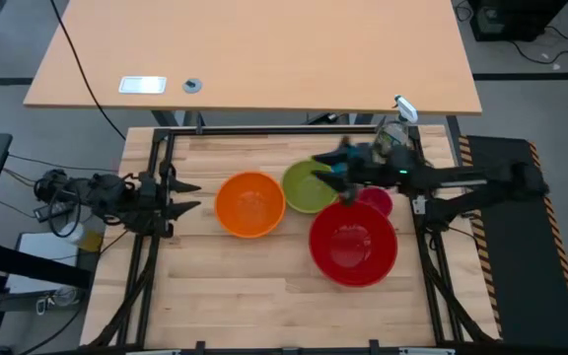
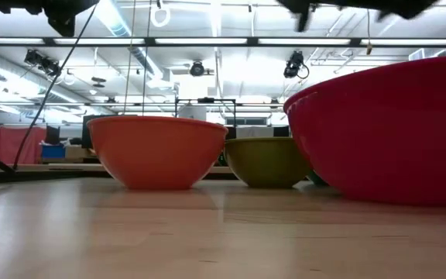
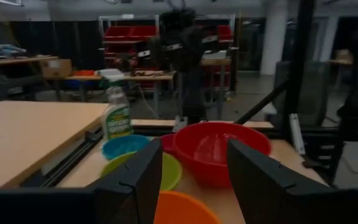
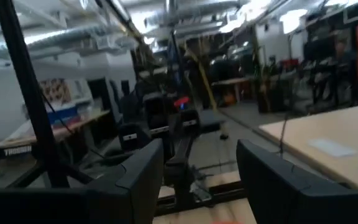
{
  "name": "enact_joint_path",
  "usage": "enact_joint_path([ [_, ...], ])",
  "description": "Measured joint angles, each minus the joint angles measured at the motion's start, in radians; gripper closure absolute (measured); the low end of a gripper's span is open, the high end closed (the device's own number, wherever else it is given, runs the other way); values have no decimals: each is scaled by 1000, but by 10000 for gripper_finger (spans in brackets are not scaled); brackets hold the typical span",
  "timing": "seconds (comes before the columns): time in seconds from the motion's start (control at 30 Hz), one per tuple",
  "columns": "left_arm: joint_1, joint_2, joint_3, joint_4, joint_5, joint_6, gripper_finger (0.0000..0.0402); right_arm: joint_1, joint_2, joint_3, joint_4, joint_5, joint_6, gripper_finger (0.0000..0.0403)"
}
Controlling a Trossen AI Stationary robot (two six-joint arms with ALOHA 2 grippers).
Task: Nest bowls inside each other
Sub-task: Stack the orange bowl on top of the red bowl
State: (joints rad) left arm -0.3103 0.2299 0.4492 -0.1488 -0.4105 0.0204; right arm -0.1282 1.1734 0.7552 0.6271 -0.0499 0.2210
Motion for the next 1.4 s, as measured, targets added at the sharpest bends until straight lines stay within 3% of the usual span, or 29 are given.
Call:
enact_joint_path([
  [0.13, -3, -2, 1, -9, -57, -6, 221, 4, 200, 136, 0, 9, 102, 192],
  [0.27, -3, 0, 1, 2, -93, -32, 221, 9, 359, 223, -8, -75, 175, 192],
  [0.37, -2, 0, 1, 4, -124, -35, 221, 22, 435, 295, -146, -101, 98, 192],
  [0.43, -2, 0, 1, 0, -153, -36, 221, 44, 468, 361, -326, -22, -7, 192],
  [0.6, -2, 0, 1, -17, -172, -36, 221, 101, 572, 576, -806, 349, -43, 198],
  [0.73, 0, 0, 1, 2, -173, -34, 221, 107, 655, 701, -1030, 442, -22, 200],
  [0.93, 0, 5, 1, 13, -173, -8, 221, 21, 756, 810, -1050, 300, -62, 186],
  [1.13, 0, 18, 1, 37, -173, 9, 221, -78, 868, 959, -1191, 250, -81, 153],
  [1.4, 0, 19, 1, 53, -173, 79, 221, -98, 1005, 1091, -1347, 127, -86, 137],
])
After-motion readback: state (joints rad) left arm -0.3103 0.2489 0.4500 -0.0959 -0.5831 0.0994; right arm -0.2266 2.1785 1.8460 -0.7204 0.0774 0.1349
